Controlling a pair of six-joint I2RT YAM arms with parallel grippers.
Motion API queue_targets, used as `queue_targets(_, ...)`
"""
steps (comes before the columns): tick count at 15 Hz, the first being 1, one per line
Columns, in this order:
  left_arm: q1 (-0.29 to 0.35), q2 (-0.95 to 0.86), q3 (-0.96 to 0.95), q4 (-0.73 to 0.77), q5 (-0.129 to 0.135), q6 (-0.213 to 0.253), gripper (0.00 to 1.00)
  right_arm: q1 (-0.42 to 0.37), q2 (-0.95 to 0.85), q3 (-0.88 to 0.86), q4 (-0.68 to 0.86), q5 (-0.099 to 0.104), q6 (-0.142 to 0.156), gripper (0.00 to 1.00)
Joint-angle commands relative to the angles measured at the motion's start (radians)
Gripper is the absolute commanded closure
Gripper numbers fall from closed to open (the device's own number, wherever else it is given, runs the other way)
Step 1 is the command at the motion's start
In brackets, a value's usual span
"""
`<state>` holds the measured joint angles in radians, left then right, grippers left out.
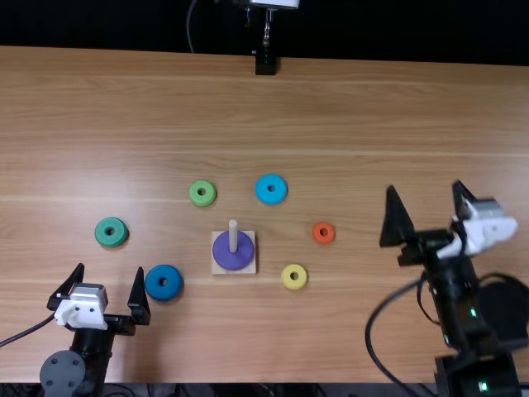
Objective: Build the Hanoi tower: stack the rings onto the peg from bottom to top in this color order: purple, dark blue, light blue, dark green, light green, yellow, orange.
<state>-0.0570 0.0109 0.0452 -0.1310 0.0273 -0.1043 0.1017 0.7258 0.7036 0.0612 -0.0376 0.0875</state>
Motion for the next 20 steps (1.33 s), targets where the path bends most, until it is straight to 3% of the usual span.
queue_targets(1, 0.003, -0.011, -0.045, -0.014, 0.002, 0.010, 0.00, -0.054, -0.121, -0.096, 0.011, -0.031, 0.004, 0.00)
queue_targets(6, 0.003, -0.011, -0.045, -0.014, 0.002, 0.012, 0.00, -0.083, -0.430, -0.385, 0.011, -0.029, -0.003, 0.00)
queue_targets(12, 0.003, -0.011, -0.045, -0.014, 0.002, 0.012, 0.00, -0.083, -0.717, -0.530, 0.008, -0.027, 0.001, 0.00)
queue_targets(20, 0.002, -0.011, -0.045, -0.014, 0.002, 0.012, 0.00, -0.082, -0.726, -0.558, 0.008, -0.025, 0.006, 0.00)
